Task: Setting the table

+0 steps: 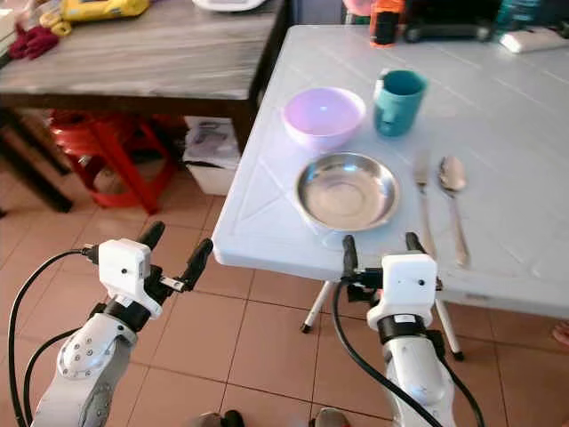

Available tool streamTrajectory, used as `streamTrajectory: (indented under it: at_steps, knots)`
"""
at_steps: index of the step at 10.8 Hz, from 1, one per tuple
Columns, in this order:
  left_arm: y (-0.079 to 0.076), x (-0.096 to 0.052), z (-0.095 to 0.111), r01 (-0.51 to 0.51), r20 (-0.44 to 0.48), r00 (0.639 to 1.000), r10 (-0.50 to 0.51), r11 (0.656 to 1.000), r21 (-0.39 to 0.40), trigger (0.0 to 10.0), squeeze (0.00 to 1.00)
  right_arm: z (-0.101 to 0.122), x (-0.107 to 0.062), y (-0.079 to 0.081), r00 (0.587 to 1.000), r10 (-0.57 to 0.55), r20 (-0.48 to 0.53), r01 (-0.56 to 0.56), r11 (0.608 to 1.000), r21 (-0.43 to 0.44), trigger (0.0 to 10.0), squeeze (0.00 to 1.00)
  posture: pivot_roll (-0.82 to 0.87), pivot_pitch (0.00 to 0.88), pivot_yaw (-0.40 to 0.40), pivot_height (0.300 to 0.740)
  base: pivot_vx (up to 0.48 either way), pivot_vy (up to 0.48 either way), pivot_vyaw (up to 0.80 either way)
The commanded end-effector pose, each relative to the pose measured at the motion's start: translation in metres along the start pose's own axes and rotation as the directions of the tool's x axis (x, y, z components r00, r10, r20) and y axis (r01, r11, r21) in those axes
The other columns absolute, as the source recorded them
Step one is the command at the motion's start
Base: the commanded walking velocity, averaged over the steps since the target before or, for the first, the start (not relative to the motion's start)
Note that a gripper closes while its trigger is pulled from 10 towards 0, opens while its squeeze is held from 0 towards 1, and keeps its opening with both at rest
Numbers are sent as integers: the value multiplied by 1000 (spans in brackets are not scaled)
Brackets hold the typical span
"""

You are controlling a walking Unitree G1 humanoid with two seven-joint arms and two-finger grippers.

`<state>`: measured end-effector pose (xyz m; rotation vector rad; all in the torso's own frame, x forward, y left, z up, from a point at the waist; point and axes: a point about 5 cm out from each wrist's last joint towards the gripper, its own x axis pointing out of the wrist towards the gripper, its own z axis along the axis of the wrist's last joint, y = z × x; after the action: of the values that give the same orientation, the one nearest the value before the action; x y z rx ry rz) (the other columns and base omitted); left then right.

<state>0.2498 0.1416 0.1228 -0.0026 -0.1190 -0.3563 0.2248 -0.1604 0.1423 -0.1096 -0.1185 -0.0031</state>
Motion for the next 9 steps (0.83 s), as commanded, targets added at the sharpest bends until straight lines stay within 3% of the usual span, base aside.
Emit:
streamTrajectory:
  at_steps: [1, 5, 6, 7, 9]
  knots:
    - [2, -3, -3, 3, -16, 1000, -3, 1000, -2, 10000, 0, 0, -1, 2, 1000, 4, -5, -4, 1000, 13, 10000, 0, -68, 173, 100, 740, 0, 0, 0]
    - [4, 8, -4, 54, -20, 998, -55, 998, -22, 10000, 0, -1, 1, 5, 999, 13, -30, -11, 999, 39, 10000, 0, -74, 174, 104, 740, 0, 0, 0]
    - [3, 5, -6, 80, -29, 996, -81, 996, -28, 10000, 0, -2, 0, 3, 998, 8, -57, -1, 992, 122, 10000, 0, -76, 175, 104, 740, 0, 0, 0]
    - [2, 4, -8, 84, -33, 996, -85, 996, -28, 10000, 0, 1, 0, 0, 999, -16, -50, 23, 989, 149, 10000, 0, -80, 173, 106, 740, 0, 0, 0]
    - [0, 6, -8, 97, -25, 995, -98, 995, -39, 10000, 0, -2, 4, 0, 996, -32, -81, 42, 991, 124, 10000, 0, -78, 169, 105, 740, 0, 0, 0]
